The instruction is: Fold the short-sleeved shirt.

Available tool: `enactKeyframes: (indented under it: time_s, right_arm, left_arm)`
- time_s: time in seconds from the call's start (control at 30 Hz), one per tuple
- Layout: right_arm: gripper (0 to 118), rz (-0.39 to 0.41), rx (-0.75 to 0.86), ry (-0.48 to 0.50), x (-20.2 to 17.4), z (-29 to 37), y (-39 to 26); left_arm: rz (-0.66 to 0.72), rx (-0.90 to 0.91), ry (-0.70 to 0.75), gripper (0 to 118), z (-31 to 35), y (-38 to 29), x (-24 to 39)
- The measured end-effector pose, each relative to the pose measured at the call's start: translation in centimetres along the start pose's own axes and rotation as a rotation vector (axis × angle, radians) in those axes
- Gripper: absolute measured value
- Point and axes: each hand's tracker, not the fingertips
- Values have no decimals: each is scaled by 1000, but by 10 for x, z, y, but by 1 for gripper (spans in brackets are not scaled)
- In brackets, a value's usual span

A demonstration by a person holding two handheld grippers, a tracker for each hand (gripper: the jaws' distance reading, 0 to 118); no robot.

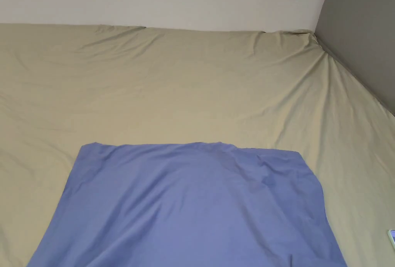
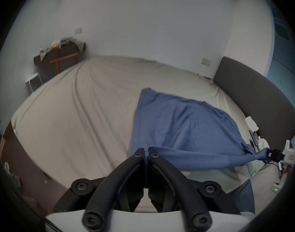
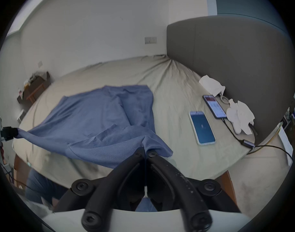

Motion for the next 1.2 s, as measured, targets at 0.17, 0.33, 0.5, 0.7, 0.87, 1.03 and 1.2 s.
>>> enactKeyframes:
  time_s: [0.17,0.33,0.5,0.7,0.87,1.03,1.2]
  right_arm:
    - [1,-6,-56,13,0,-21,-16]
    - [18,-30,-223,76,10,-42,-25]
    - [112,10,-95,27,14,-13,-11]
    - [118,-47,420,-23,0,84,68]
    - [88,-44,490,8,-10,126,92]
    - [0,-89,573,-31,-14,134,80]
    - [0,-169,637,-40,-8,144,80]
  left_arm:
    - [40,-87,22,1,-18,-34,-6]
    - [32,-167,24,21,-39,-45,-14]
    - [85,-116,-24,107,-27,-33,-32]
    - [45,397,-13,118,77,41,3]
    - [-17,442,-35,90,112,62,27]
    - [25,563,-4,0,135,63,23]
    - [18,545,24,0,145,58,15]
